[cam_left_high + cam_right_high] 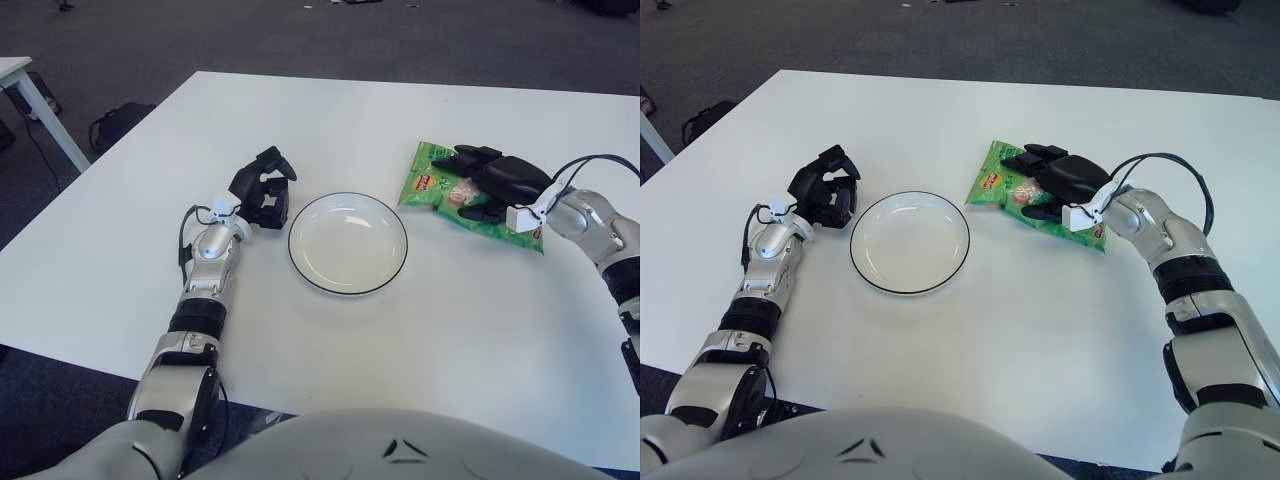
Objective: Put the snack into the plate.
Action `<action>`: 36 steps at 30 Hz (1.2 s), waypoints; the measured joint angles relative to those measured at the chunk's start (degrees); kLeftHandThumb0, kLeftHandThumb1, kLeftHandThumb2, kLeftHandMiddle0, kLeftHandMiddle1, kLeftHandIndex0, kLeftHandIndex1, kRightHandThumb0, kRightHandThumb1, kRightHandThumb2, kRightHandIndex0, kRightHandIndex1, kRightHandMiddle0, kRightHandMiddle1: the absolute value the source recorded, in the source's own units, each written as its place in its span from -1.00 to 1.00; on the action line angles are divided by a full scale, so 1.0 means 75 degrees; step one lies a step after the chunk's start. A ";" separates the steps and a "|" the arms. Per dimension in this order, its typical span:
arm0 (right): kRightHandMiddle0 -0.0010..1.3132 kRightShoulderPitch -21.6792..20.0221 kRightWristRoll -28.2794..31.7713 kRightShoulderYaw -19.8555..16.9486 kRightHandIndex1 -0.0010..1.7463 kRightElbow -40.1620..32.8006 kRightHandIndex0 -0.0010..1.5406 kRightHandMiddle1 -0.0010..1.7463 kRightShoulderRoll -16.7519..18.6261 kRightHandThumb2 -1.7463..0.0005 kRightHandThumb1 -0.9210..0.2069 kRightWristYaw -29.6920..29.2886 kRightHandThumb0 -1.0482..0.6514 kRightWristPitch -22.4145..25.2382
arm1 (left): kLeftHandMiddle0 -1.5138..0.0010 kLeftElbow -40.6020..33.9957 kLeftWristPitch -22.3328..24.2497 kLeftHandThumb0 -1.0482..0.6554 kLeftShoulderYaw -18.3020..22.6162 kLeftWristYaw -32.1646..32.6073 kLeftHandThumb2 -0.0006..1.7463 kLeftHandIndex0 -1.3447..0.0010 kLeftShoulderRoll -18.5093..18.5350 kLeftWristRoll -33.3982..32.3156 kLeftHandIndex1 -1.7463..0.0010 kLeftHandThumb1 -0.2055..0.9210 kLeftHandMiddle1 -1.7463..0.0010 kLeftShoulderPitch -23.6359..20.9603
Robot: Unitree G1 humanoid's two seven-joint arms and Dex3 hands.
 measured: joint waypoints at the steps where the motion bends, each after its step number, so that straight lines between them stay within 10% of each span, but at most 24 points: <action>1: -1.00 0.0004 -0.0109 -0.0003 -0.94 0.0038 -0.89 -0.40 0.0023 0.03 -1.00 -0.0261 -0.87 -0.0027 | -0.43 0.0003 0.0000 -0.32 0.0003 0.0007 0.47 0.12 0.0000 0.0000 -1.00 -0.03 -1.00 0.0000; 10: -1.00 0.0004 -0.0683 -0.0070 -0.98 0.0233 -0.98 -0.71 0.0222 0.35 -1.00 -0.2184 -0.85 -0.0045 | -0.44 0.0010 0.0000 -0.33 0.0008 0.0050 0.49 0.11 -0.0002 0.0007 -1.00 -0.05 -1.00 -0.0003; 22: -1.00 0.0271 -0.1316 -0.0083 -1.00 -0.0389 -1.00 -1.00 0.0223 0.51 -1.00 -0.2744 -0.99 0.0946 | -0.47 0.0018 -0.0002 -0.32 0.0005 0.0110 0.48 0.11 -0.0003 0.0029 -1.00 -0.04 -1.00 -0.0006; 29: -1.00 0.0635 -0.1329 -0.0117 -1.00 -0.1099 -1.00 -1.00 0.0209 0.58 -1.00 -0.2425 -1.00 0.1371 | -0.49 0.0013 -0.0003 -0.32 -0.0014 0.0171 0.46 0.13 0.0001 0.0081 -1.00 -0.01 -1.00 -0.0009; 36: -1.00 0.1443 -0.0630 -0.0490 -1.00 -0.2832 -1.00 -1.00 0.0191 0.58 -1.00 -0.0530 -1.00 0.2386 | -0.53 -0.0002 -0.0020 -0.32 -0.0022 0.0174 0.48 0.12 0.0000 0.0093 -1.00 -0.04 -1.00 -0.0015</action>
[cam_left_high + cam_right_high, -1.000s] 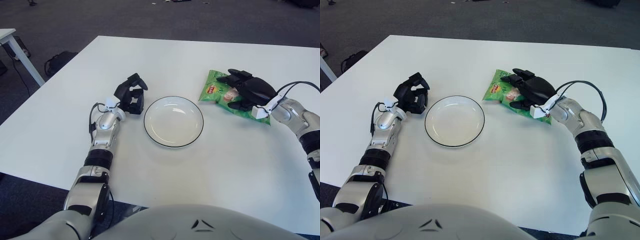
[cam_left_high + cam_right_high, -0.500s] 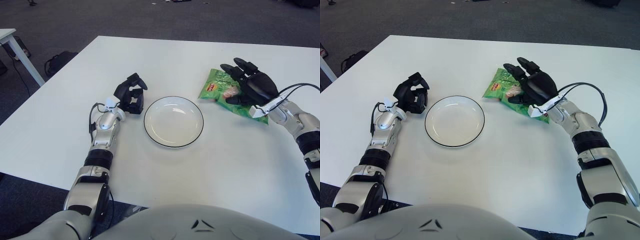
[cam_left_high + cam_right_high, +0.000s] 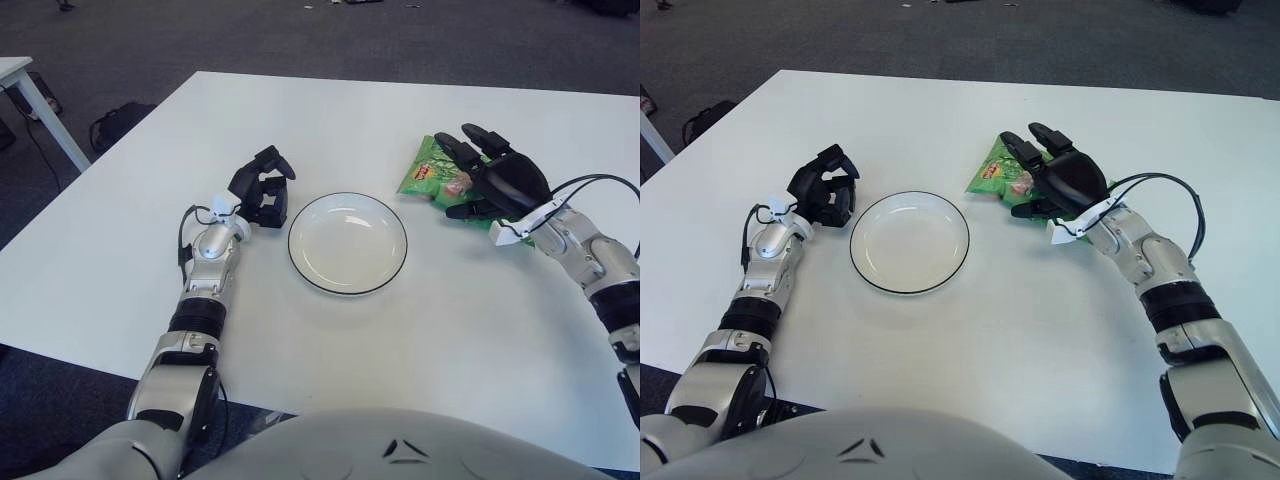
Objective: Put the snack into the plate.
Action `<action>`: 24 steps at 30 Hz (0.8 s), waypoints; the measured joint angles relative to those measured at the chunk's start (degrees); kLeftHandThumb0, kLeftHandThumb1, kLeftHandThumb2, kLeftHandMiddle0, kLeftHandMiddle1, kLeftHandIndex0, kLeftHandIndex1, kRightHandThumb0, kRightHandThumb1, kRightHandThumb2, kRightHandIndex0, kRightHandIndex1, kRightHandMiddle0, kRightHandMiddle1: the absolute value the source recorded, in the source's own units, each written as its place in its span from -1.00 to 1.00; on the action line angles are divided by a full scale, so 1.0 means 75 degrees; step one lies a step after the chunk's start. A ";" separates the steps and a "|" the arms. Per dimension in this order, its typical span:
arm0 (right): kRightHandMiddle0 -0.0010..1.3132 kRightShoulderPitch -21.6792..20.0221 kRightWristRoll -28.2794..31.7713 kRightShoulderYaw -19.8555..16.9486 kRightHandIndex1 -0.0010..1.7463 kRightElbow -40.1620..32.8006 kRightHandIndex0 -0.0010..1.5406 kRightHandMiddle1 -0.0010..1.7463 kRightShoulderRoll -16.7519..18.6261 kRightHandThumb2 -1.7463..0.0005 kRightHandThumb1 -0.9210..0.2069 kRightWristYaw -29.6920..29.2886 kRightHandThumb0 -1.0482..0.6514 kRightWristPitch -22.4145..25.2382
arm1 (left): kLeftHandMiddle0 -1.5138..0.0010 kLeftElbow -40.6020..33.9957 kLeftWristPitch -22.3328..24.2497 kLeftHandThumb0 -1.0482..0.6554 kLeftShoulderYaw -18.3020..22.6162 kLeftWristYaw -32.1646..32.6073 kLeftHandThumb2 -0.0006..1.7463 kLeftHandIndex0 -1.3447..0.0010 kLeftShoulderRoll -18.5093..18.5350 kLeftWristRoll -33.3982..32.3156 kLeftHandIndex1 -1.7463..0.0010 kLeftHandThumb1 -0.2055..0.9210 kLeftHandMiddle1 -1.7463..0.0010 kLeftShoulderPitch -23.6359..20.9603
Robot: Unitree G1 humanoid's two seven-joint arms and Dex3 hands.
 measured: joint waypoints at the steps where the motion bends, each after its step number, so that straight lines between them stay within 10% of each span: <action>1: -1.00 0.0083 0.0117 -0.0033 -1.00 -0.0197 -1.00 -1.00 0.0000 0.57 -1.00 0.0326 -1.00 0.0167 | -0.53 0.0001 0.0000 -0.33 0.0000 -0.0001 0.48 0.11 0.0000 -0.0002 -1.00 -0.04 -1.00 0.0000; 11: -1.00 0.0646 0.0631 -0.0418 -1.00 -0.1785 -1.00 -1.00 0.0076 0.46 -1.00 0.2480 -1.00 0.1917 | -0.51 0.0038 -0.0098 -0.33 0.0001 -0.0061 0.48 0.11 -0.0004 -0.0056 -1.00 -0.04 -1.00 0.0000; 24: -1.00 0.1002 -0.0492 -0.0410 -1.00 -0.3140 -1.00 -1.00 0.0665 0.19 -1.00 0.3064 -1.00 0.3998 | -0.51 0.0044 -0.0182 -0.32 0.0002 -0.0110 0.47 0.13 -0.0004 -0.0059 -1.00 -0.02 -1.00 0.0000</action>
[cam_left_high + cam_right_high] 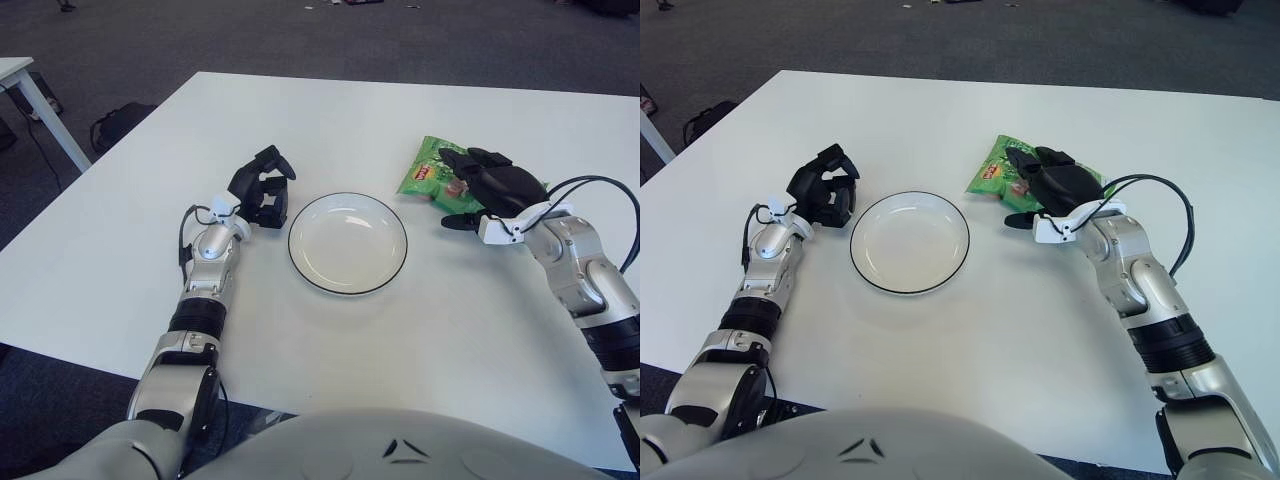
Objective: Put the snack into the plate.
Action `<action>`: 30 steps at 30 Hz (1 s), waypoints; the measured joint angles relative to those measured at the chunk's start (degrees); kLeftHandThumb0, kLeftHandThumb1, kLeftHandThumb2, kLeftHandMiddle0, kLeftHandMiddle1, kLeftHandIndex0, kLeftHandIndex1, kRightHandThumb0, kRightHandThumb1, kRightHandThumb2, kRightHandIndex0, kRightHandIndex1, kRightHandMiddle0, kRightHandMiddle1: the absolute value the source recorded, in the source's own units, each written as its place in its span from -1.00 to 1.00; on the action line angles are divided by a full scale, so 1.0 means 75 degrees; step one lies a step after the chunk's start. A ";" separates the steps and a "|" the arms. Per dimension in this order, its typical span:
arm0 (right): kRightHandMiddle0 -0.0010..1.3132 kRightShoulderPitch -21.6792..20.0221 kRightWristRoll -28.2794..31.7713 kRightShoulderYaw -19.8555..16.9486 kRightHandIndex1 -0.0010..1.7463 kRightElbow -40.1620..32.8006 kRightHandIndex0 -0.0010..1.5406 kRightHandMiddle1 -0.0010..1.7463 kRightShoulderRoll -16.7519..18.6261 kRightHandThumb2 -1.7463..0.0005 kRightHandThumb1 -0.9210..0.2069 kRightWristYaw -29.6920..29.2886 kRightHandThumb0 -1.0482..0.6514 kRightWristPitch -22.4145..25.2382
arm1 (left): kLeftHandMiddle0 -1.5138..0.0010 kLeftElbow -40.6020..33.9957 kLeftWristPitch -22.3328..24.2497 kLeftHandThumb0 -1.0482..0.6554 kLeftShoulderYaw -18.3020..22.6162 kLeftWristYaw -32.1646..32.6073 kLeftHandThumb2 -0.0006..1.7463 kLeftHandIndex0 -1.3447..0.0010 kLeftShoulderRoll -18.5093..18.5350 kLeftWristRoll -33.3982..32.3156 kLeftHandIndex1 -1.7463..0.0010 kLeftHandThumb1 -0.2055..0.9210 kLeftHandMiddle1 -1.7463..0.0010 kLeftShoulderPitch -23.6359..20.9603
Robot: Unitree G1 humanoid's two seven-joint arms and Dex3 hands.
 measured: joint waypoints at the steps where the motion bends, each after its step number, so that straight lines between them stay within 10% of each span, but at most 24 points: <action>1: -1.00 0.0004 -0.0133 0.0023 -1.00 -0.0036 -1.00 -1.00 0.0042 0.18 -1.00 0.0003 -1.00 0.0130 | -0.51 0.0000 -0.0009 -0.32 0.0000 0.0000 0.47 0.13 -0.0001 0.0000 -1.00 -0.02 -1.00 0.0000; 30: -1.00 -0.0482 -0.3601 0.0735 -1.00 0.0482 -1.00 -1.00 0.1790 0.07 -1.00 0.0585 -1.00 0.3889 | -0.54 0.0266 -0.0129 -0.30 0.0099 -0.0399 0.42 0.17 -0.0024 -0.0334 -1.00 0.04 -1.00 -0.0097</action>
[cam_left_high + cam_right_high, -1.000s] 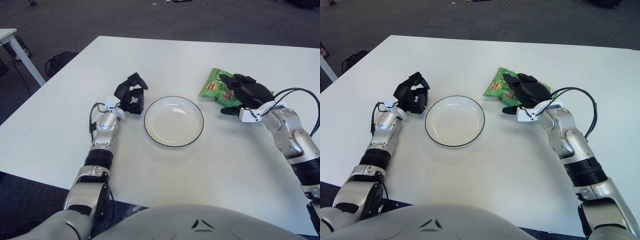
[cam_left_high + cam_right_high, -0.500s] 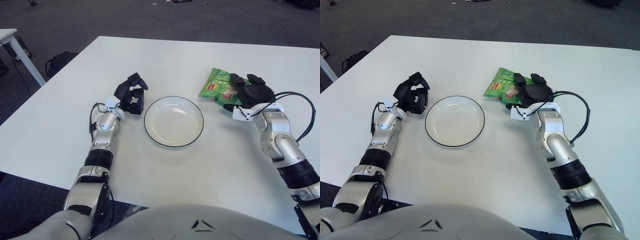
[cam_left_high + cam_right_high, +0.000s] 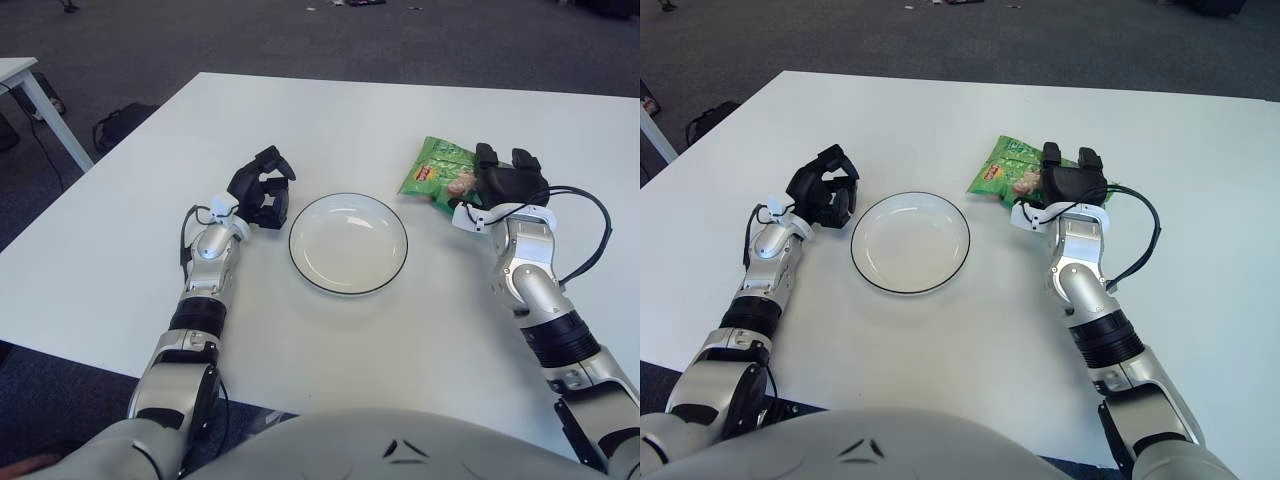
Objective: Put the snack into the plate.
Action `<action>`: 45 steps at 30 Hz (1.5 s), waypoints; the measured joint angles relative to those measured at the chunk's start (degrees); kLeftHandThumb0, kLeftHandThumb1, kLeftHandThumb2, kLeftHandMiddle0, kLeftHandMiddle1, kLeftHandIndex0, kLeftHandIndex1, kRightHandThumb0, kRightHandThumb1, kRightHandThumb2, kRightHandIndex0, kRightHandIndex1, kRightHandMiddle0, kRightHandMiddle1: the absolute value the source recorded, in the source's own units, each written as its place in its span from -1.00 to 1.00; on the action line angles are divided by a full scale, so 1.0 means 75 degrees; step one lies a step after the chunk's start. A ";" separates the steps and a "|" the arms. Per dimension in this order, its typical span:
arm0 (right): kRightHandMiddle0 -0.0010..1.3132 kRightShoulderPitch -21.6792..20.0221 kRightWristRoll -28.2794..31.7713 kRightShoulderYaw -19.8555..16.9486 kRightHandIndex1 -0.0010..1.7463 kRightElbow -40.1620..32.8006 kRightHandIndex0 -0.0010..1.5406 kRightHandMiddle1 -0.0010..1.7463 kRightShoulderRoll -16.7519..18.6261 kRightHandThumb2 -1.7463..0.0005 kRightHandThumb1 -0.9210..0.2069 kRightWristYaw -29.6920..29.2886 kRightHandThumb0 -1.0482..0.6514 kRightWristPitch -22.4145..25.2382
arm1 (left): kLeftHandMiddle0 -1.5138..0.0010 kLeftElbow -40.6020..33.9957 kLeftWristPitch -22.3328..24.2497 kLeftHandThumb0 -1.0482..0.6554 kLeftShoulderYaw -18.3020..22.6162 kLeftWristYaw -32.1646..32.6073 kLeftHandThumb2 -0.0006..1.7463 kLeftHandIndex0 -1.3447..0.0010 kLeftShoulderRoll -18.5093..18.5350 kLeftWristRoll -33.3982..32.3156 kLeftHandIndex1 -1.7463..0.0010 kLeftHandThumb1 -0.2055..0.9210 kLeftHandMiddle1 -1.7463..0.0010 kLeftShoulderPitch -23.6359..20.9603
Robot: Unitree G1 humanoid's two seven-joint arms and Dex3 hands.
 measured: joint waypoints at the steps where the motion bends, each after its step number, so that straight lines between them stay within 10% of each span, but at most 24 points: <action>1: -1.00 -0.0013 -0.0040 0.0008 -1.00 0.0019 -1.00 -1.00 0.0023 0.07 -1.00 0.0034 -1.00 0.0057 | -0.54 0.0012 -0.0016 -0.30 0.0012 -0.0021 0.42 0.17 -0.0005 -0.0015 -1.00 0.04 -1.00 -0.0003; 23: -1.00 -0.0846 -0.0079 0.0130 -1.00 0.1502 -1.00 -1.00 0.0281 0.06 -1.00 0.0266 -1.00 0.0410 | -0.59 0.0547 -0.0533 -0.31 0.0186 -0.0213 0.43 0.16 -0.0074 -0.0223 -1.00 0.02 -1.00 -0.0249; 37: -0.97 -0.2180 0.1764 0.0026 -1.00 0.3445 -1.00 -0.99 -0.0299 -0.03 -1.00 0.0490 -1.00 -0.1100 | -0.55 0.0675 -0.0844 -0.31 0.0280 -0.0220 0.43 0.16 -0.0111 -0.0235 -1.00 0.03 -1.00 -0.0304; 45: -1.00 -0.2318 0.2182 0.0117 0.05 0.3722 -1.00 0.28 -0.0643 0.22 -1.00 0.0370 -0.77 -0.1650 | -0.55 0.0653 -0.0847 -0.31 0.0282 -0.0187 0.44 0.15 -0.0112 -0.0207 -1.00 0.02 -1.00 -0.0303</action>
